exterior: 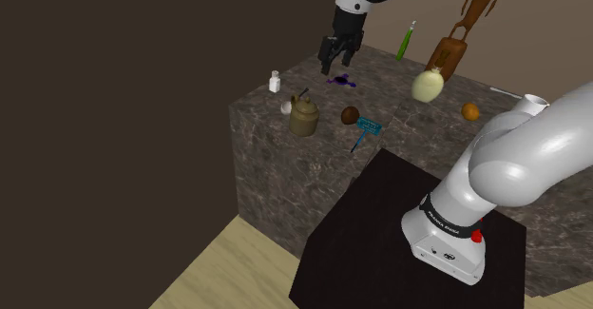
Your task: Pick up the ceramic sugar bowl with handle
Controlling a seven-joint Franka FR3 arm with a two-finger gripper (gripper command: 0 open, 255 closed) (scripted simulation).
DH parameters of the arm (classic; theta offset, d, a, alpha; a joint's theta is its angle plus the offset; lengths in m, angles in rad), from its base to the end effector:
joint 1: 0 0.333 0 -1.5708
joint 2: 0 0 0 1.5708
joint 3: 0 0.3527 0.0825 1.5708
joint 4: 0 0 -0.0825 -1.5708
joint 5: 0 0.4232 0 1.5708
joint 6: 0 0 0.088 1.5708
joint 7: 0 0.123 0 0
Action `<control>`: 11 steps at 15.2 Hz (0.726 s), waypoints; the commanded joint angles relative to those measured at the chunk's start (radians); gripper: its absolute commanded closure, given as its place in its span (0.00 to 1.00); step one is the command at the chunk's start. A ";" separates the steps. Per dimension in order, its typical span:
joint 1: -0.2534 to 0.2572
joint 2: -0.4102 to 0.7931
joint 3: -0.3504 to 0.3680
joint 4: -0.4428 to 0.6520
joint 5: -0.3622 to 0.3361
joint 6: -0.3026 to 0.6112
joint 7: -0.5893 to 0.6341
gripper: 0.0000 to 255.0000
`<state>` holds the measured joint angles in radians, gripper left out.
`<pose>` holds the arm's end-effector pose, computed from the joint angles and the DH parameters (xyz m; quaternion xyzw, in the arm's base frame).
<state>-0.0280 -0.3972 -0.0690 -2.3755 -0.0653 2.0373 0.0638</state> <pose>0.4535 -0.0502 0.4802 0.9974 -0.0642 0.0290 0.0166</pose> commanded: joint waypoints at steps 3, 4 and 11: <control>-0.004 0.146 -0.024 0.030 0.017 0.117 -0.021 0.00; -0.005 0.183 -0.030 0.042 0.023 0.142 -0.028 0.00; -0.016 0.451 -0.057 0.167 0.089 0.282 -0.088 0.00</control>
<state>-0.0414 0.0165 -0.1229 -2.2273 0.0127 2.3009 -0.0149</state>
